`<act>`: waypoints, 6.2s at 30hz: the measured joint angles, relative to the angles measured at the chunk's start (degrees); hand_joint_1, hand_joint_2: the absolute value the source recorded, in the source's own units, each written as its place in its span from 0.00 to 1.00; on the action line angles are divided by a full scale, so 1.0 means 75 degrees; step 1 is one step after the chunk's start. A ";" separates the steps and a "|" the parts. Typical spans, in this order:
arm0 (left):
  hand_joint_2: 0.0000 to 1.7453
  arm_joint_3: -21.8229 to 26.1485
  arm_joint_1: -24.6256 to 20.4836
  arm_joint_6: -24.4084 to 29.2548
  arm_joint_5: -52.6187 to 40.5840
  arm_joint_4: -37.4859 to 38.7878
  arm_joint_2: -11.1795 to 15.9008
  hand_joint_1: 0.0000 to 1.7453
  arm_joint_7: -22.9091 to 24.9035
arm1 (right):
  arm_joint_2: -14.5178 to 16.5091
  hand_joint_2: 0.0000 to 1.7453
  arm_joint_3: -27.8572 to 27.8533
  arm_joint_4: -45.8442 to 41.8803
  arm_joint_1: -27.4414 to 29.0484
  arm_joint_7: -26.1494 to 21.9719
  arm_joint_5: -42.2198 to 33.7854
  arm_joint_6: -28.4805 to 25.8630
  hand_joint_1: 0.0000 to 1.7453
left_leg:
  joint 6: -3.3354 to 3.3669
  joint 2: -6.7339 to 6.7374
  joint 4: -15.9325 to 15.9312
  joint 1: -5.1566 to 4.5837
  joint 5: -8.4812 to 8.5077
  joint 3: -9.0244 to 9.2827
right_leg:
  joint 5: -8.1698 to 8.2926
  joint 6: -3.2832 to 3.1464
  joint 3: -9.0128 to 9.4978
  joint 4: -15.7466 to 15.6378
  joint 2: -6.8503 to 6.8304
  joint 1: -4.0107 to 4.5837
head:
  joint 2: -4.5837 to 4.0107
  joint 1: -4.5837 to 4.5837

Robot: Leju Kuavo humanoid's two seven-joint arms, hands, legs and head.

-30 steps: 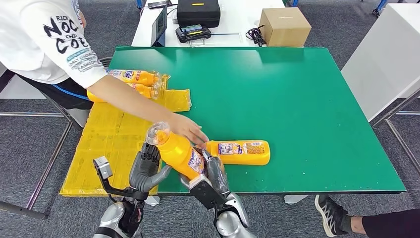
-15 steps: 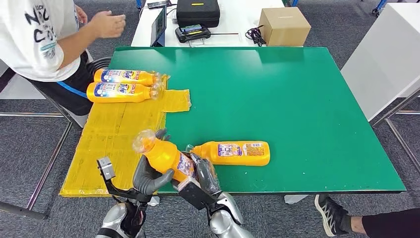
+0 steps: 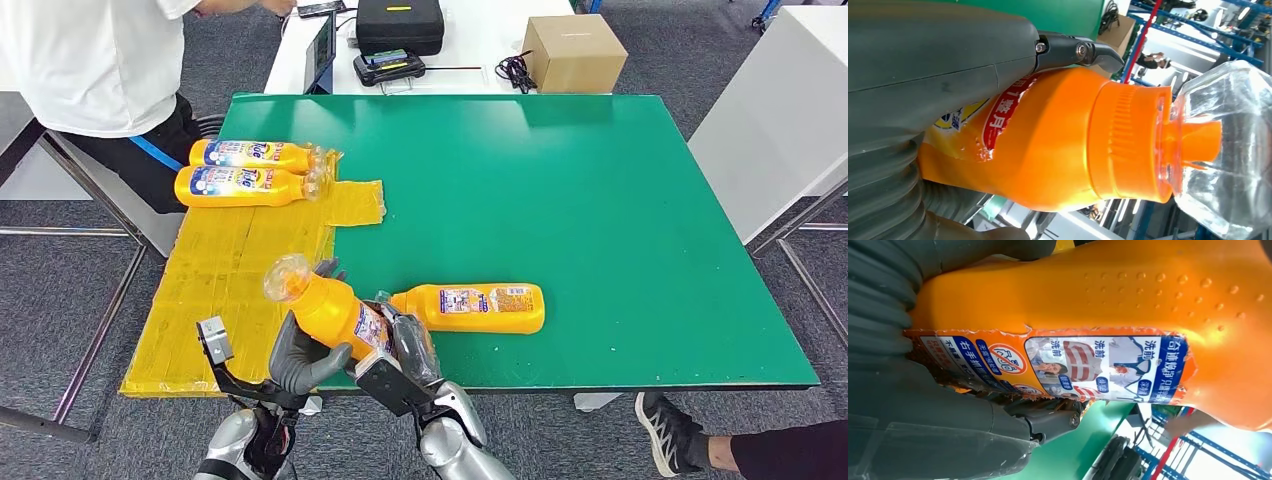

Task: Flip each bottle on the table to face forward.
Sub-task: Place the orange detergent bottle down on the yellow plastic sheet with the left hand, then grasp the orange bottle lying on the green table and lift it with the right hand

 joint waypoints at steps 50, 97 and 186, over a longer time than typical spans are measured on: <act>1.00 0.0307 -0.0142 0.0005 -0.0348 0.0364 0.0330 1.00 -0.0042 | 0.0157 1.00 0.1702 0.1597 -0.1105 0.0862 -0.0312 0.0069 1.00 | -0.0001 0.0008 0.0000 0.0001 0.0001 0.0000 | 0.0000 0.0000 -0.0010 0.0001 0.0007 0.0000 | 0.0000 -0.0001; 1.00 0.1245 -0.1398 0.7035 -0.7685 -0.0289 0.0759 1.00 -0.0356 | -0.0304 0.00 0.0627 -0.3856 0.0640 -0.0006 -0.1150 -0.0426 0.00 | -0.0002 0.0012 0.0001 0.0002 0.0002 -0.0006 | 0.0001 -0.0001 -0.0016 0.0002 0.0013 0.0001 | 0.0000 0.0001; 1.00 0.0881 -0.3405 0.1363 -0.8142 0.4568 0.2271 0.00 -0.1456 | -0.0391 0.00 0.0729 -0.4373 0.0838 0.0137 -0.1998 0.0947 0.00 | -0.0006 -0.0005 -0.0009 0.0000 0.0002 0.0134 | -0.0005 -0.0007 0.0132 0.0004 0.0005 -0.0002 | 0.0000 0.0001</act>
